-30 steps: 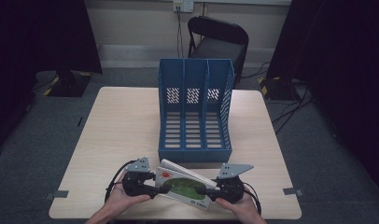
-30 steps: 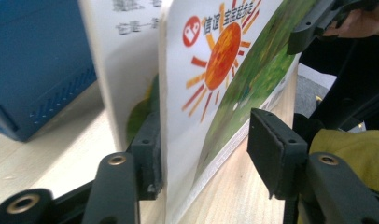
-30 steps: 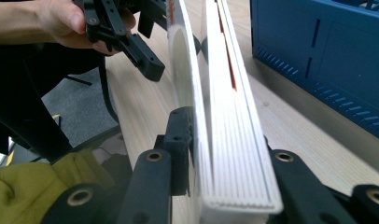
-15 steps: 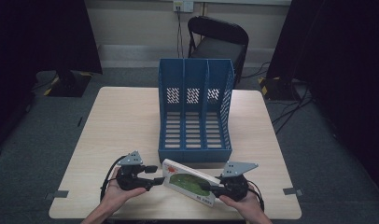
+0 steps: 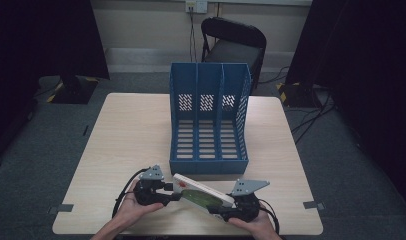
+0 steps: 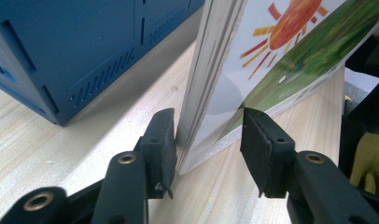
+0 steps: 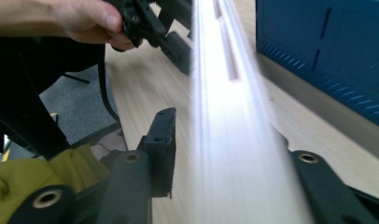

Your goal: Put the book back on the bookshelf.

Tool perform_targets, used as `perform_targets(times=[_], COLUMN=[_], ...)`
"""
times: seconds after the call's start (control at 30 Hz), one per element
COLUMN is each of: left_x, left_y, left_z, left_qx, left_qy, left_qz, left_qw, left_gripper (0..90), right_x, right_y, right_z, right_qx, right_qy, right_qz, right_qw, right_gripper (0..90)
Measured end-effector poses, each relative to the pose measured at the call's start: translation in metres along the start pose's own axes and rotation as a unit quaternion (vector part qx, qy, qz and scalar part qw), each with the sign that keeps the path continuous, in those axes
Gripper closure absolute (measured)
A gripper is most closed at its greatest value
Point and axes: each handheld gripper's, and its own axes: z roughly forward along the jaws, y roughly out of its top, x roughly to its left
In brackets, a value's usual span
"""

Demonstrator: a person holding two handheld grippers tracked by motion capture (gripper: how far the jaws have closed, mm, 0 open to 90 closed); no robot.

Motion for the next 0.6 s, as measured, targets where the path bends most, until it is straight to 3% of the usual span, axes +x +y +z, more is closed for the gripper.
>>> perform_targets(times=[0.17,0.3,0.43,0.6], left_x=[0.0004,-0.0005,-0.0020,0.0003], left_y=[0.0002,0.0002,0.0008,0.0016], left_z=[0.0006,0.0008,0.0025,0.0038], left_qx=[-0.001,-0.001,-0.002,-0.004], left_qy=[0.004,0.003,0.010,0.007], left_qz=[-0.002,0.000,0.002,-0.002], left_qw=[1.0000,1.0000,0.9999,1.0000], left_gripper=[57.5,56.1,55.4,55.5], right_x=[-0.0001,-0.0042,-0.0026,-0.0046], right_y=[-0.0010,-0.0002,-0.0002,-0.0005], right_z=[0.0057,0.0058,0.0099,0.0104], right_qx=[-0.001,-0.007,-0.003,-0.004], right_qy=[-0.010,-0.006,-0.010,-0.019], right_qz=[0.006,0.003,-0.008,-0.004], right_qw=[0.9999,1.0000,0.9999,0.9998], right_gripper=[52.9,68.5,73.0,75.4])
